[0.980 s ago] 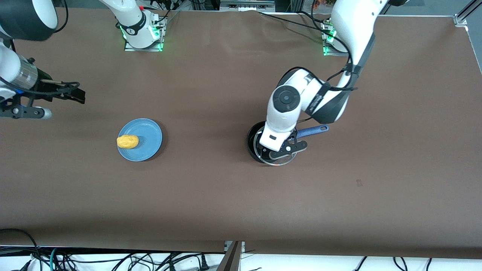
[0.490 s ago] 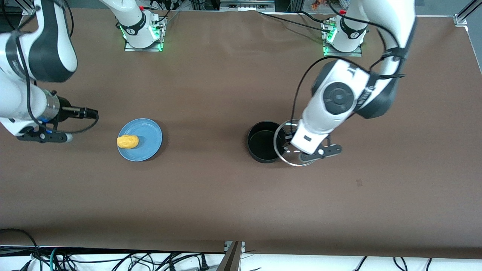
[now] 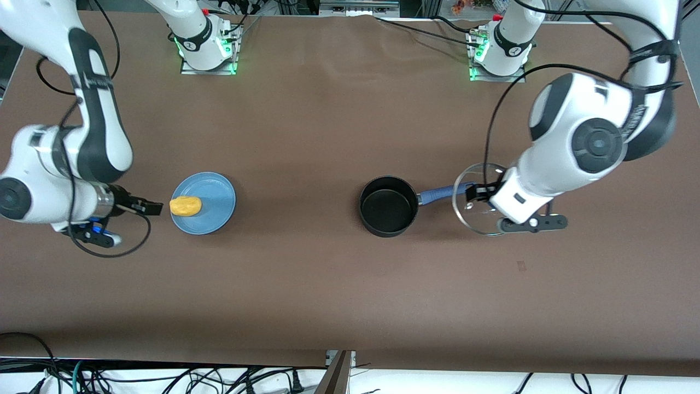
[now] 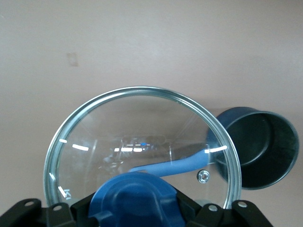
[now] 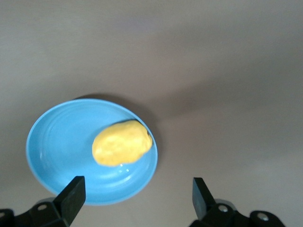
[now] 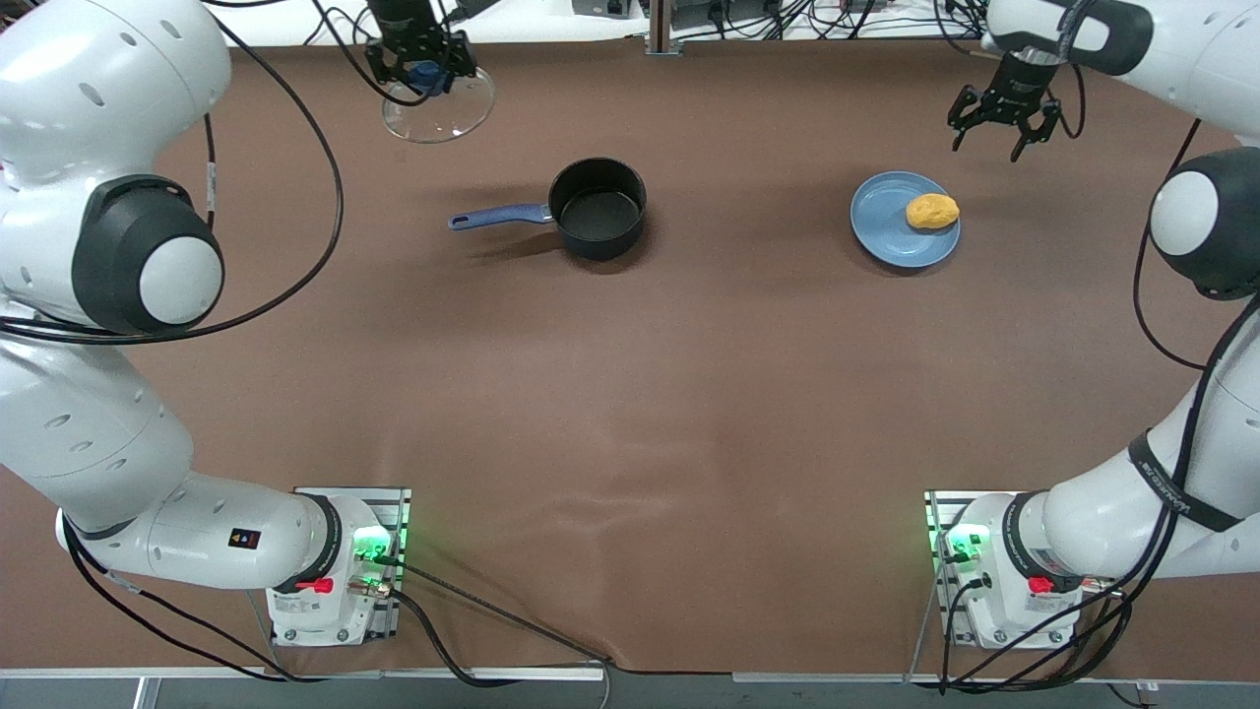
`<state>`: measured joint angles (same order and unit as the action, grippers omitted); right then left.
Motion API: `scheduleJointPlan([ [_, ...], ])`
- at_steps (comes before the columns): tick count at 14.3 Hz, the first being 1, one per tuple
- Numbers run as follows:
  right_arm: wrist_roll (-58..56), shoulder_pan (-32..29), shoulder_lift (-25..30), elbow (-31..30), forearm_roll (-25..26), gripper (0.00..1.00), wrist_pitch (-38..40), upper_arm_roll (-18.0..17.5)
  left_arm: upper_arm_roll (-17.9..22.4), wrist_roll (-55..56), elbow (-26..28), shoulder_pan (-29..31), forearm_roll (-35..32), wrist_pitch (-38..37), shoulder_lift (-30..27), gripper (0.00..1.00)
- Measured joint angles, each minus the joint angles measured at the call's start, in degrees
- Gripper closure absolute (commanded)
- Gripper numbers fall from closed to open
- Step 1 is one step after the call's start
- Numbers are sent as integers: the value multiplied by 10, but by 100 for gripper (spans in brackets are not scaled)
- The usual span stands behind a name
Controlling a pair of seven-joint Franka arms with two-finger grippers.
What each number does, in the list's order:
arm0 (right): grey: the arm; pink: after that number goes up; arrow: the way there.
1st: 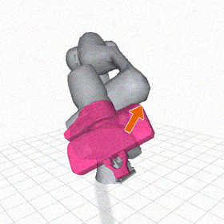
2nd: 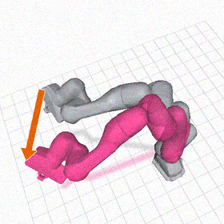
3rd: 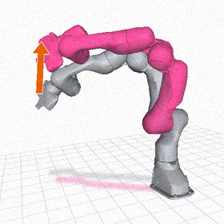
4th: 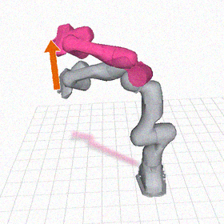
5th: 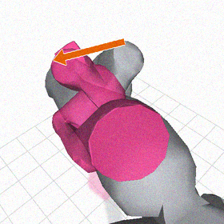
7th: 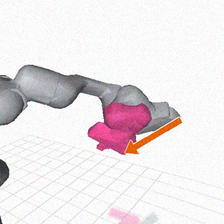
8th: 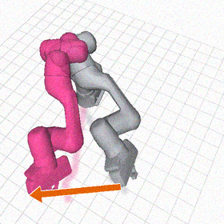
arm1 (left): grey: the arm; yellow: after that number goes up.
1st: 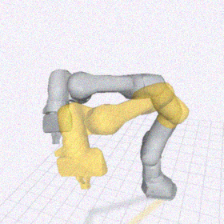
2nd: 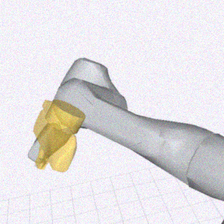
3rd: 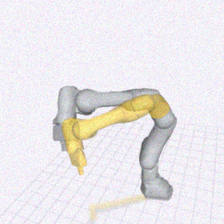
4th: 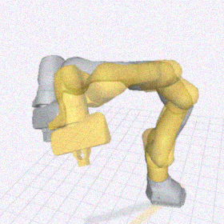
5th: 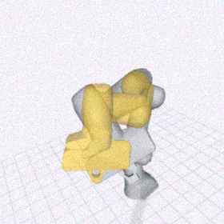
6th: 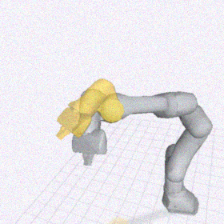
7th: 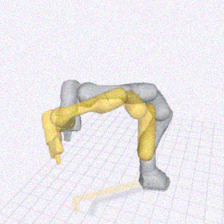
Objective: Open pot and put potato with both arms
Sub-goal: 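Lift the lid with the left gripper while the right gripper reaches the potato, then grasp the yellow potato with the right gripper while the left gripper lowers the lid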
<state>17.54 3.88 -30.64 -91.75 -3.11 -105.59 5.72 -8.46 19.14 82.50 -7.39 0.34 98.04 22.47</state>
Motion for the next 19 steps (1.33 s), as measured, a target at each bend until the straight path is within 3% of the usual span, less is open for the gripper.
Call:
scheduleJointPlan([
  [6, 142, 23, -25, -47, -4, 0, -95, -8, 1, -90, 48, 63, 0, 9, -41, 77],
  [11, 160, 27, -54, -54, -4, 0, -123, -7, 1, -104, 199, 73, 0, 139, -101, 79],
  [13, 161, 24, -59, -57, -25, 0, -124, -7, 1, -126, 248, 82, 0, 172, -122, 80],
  [15, 161, 22, -62, -63, -52, 1, -124, -7, 1, -158, 282, 103, 0, 197, -136, 87],
  [19, 161, 21, -64, -70, -68, 17, -124, -7, 2, -185, 330, 137, 0, 243, -146, 87],
])
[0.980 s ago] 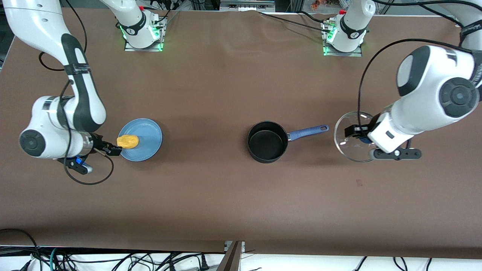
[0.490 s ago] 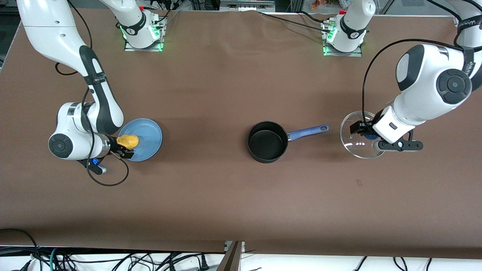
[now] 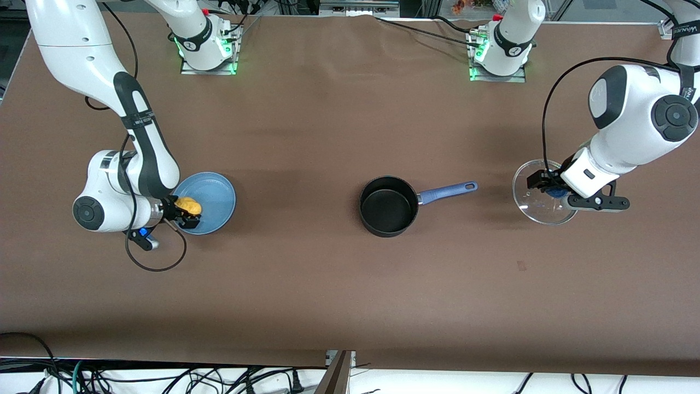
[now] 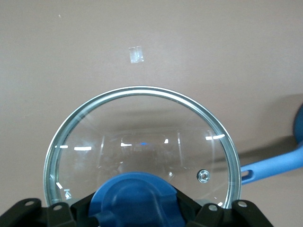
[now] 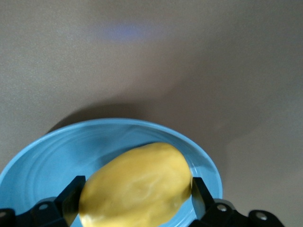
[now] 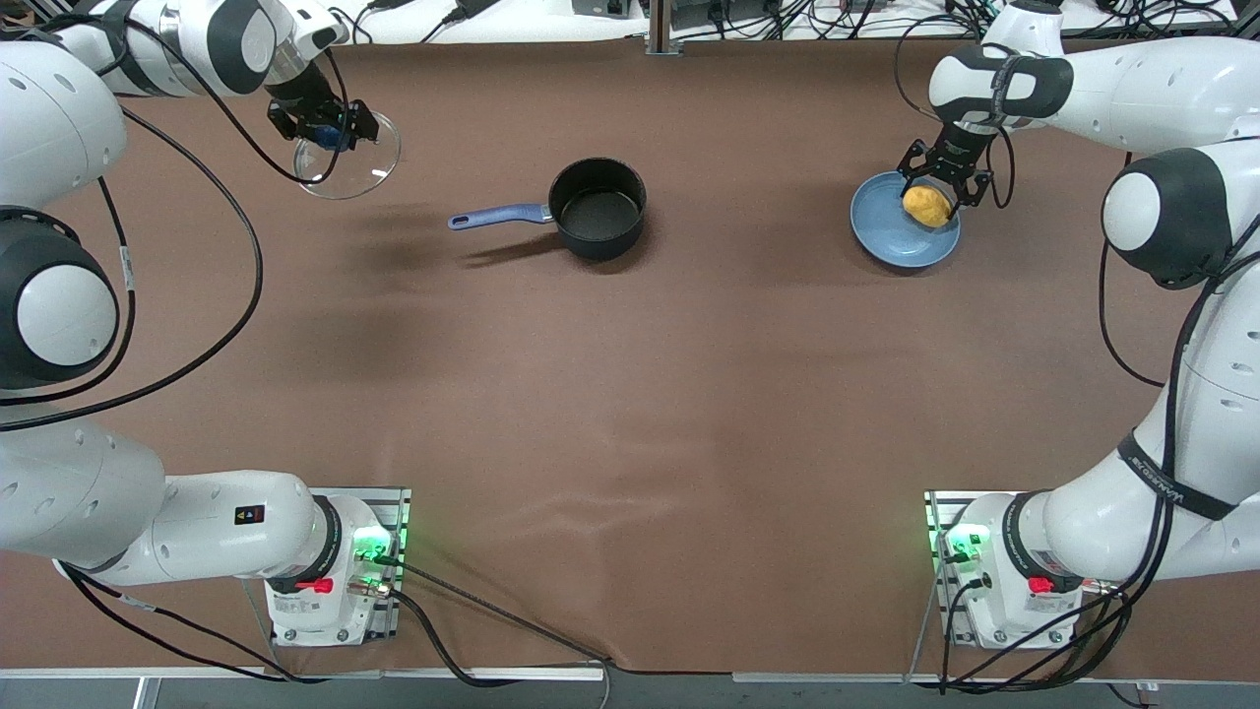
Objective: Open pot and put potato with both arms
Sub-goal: 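Grasp the yellow potato with the right gripper while the left gripper lowers the lid, then carry the potato with the right gripper over the black saucepan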
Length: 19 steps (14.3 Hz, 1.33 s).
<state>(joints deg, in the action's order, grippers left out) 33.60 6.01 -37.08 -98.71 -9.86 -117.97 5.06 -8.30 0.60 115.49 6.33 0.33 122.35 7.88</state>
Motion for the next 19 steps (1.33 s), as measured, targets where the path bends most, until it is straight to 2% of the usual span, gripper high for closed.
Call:
scheduleJointPlan([
  [3, 0, -1, 1, -1, -14, 51, 1, 1, -1, 0, 49, 2, 0, 69, -1, 87],
  [4, 0, -1, 1, -1, -15, 56, 1, 1, -1, 0, 71, 2, -1, 96, -1, 87],
  [6, 0, -1, 1, 0, -18, 58, 3, 1, -1, -1, 111, 3, -10, 147, -1, 87],
  [8, -1, -1, 2, 9, -44, 58, 18, 0, -1, -1, 141, 10, -32, 182, -1, 87],
  [11, 5, 1, 6, 53, -73, 58, 80, 0, 0, -2, 160, 24, -59, 195, 3, 87],
  [14, 48, 8, 10, 89, -122, 58, 108, -4, 0, -2, 165, 32, -69, 203, 19, 87],
  [16, 109, 20, 10, 107, -154, 57, 116, -21, 0, -2, 167, 33, -69, 218, 38, 87],
  [19, 257, 50, 10, 131, -175, 57, 89, -76, 0, -2, 177, 37, -69, 260, 69, 87],
])
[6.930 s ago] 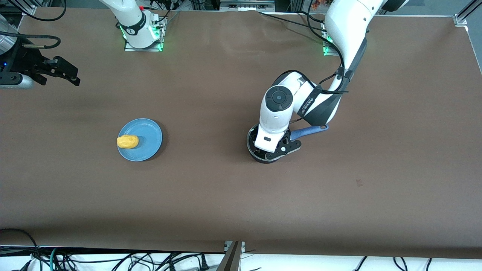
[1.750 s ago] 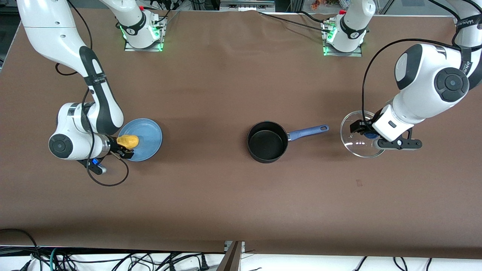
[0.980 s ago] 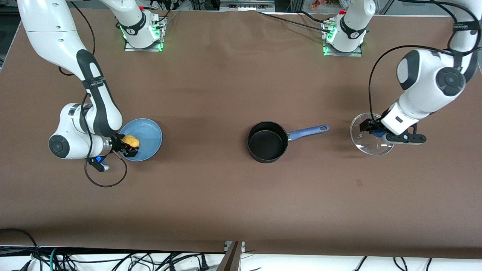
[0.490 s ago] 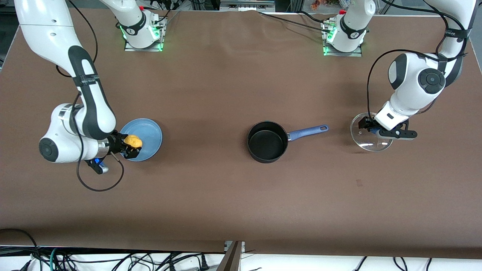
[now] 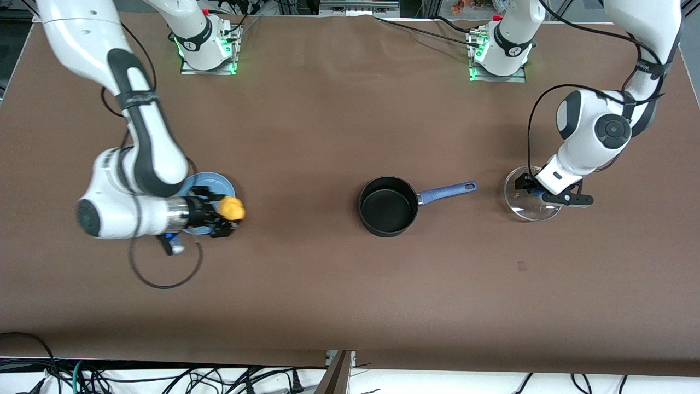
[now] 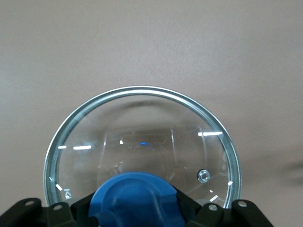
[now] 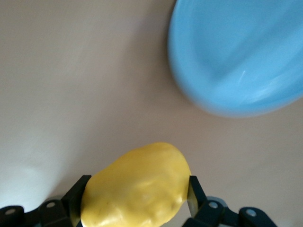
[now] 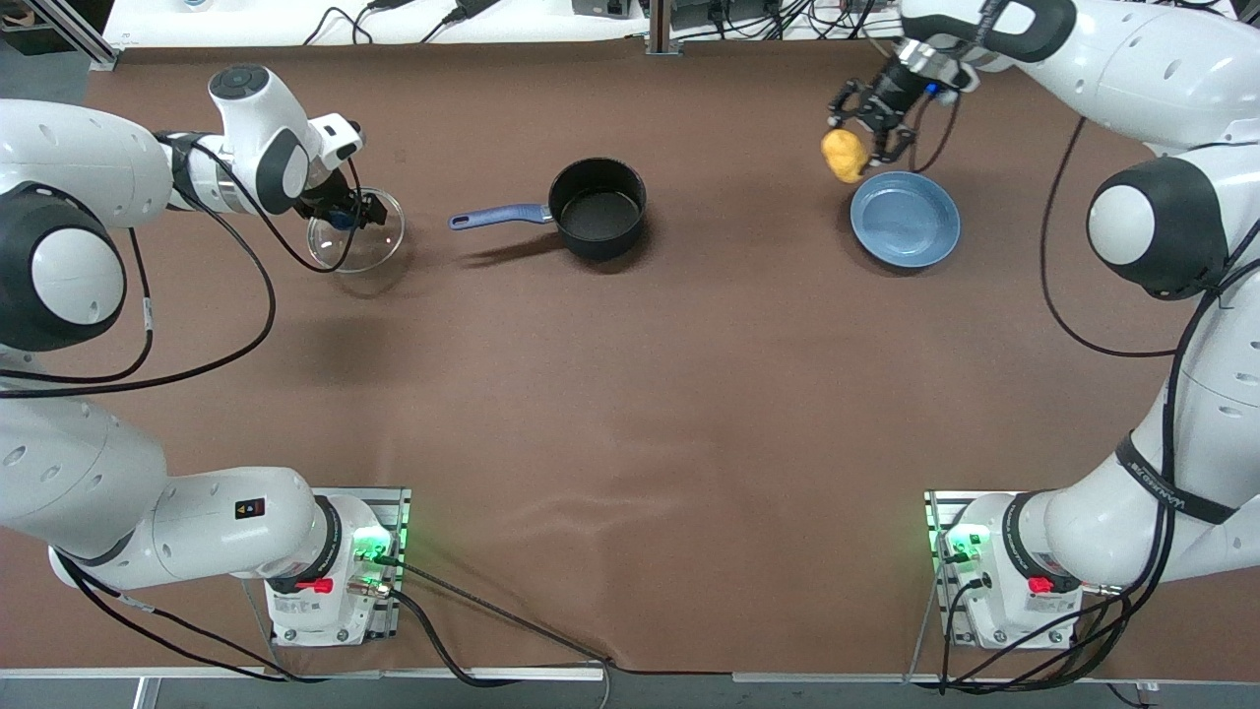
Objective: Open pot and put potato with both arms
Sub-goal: 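Carry the potato with the right gripper over the black saucepan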
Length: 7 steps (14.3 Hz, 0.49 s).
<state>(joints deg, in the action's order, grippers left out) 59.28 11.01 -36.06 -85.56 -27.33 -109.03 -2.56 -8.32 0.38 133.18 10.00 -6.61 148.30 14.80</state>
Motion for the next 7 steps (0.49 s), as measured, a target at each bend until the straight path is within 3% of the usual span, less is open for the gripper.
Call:
scheduleJointPlan([
  [4, 173, 104, -4, 13, -1, 52, -120, -28, 0, 0, 9, 4, 0, 49, 39, 86],
  [5, 203, 135, -7, 13, -1, 52, -157, -28, 0, -1, 11, 5, 0, 62, 47, 82],
  [7, 250, 187, -15, 13, -1, 52, -229, -29, 0, -1, 17, 10, -5, 89, 60, 63],
])
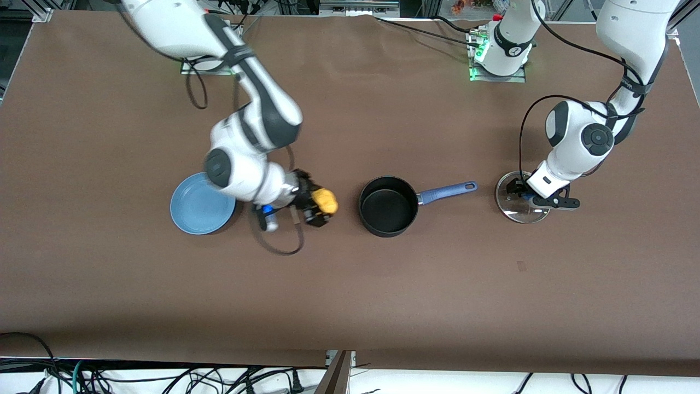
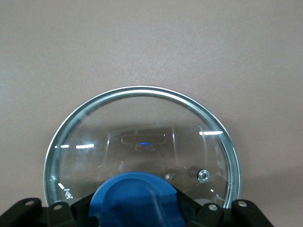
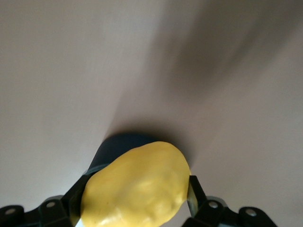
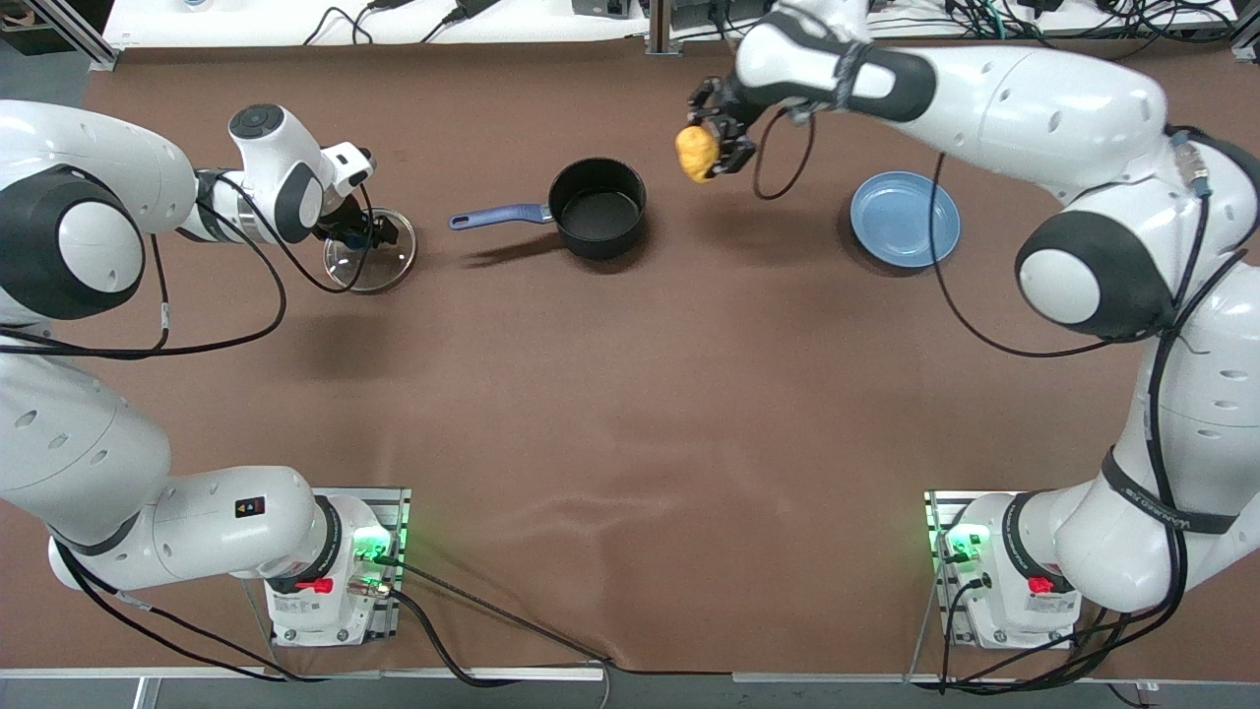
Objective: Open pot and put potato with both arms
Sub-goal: 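Carry the potato with the right gripper over the black saucepan, then release the potato into the saucepan while the left gripper releases the lid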
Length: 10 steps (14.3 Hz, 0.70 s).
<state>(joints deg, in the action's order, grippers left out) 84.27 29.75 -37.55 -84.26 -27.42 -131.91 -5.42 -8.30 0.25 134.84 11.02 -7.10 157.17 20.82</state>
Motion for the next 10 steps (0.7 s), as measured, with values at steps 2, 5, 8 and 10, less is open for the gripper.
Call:
scheduleJointPlan([
  [2, 42, 47, -10, 1, 0, 45, -72, 0, -1, 0, 0, 4, -16, 2, -1, 37],
  [5, 83, 98, -34, 10, 2, 37, -158, 4, 0, -3, 0, 11, -21, 5, -1, 7],
  [8, 87, 119, -61, 19, 5, 16, -217, 5, 0, -5, -1, 12, -21, 7, -5, 1],
  [10, 89, 120, -68, 23, 41, 1, -222, 7, -1, -5, -3, 12, -21, 2, -15, 2],
])
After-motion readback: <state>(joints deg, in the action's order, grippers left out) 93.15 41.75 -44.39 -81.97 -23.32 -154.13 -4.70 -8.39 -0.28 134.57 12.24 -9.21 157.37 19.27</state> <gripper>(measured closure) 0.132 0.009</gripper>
